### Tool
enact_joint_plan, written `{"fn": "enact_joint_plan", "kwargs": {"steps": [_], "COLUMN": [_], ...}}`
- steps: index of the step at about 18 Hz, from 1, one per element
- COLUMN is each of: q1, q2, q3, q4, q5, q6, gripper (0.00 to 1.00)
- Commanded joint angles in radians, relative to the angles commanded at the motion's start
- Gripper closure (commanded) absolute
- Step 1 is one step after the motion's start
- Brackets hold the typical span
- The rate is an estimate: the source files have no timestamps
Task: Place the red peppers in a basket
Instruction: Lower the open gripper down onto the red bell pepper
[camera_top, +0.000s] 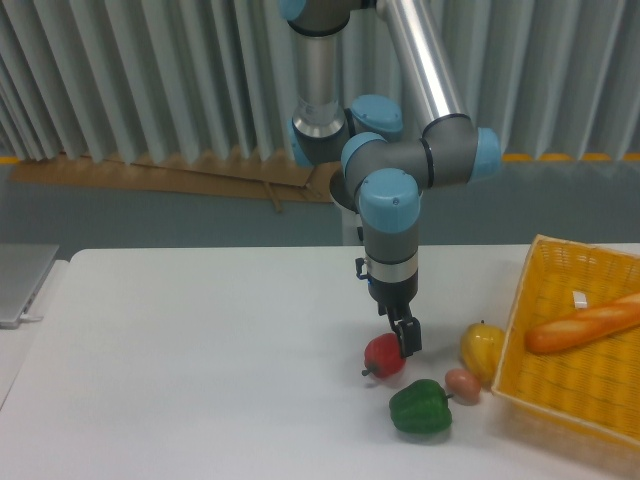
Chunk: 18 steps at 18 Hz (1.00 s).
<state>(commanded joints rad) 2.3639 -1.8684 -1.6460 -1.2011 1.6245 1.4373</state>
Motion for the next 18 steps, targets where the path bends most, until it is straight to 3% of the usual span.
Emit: {"fn": "enact_joint_plan", "kwargs": {"steps": [13, 16, 18], "q1": [-0.005, -0.008, -0.021], "q2": [-0.012, -0.049, -0.075], "q3": [-0.028, -0.055, -0.035], "q4": [-0.008, 0.005, 0.006], "q5": [0.006, 0.017, 0.021], "q6": [-0.012, -0.064, -0.093], "gripper": [0.0, 0.0, 0.0]}}
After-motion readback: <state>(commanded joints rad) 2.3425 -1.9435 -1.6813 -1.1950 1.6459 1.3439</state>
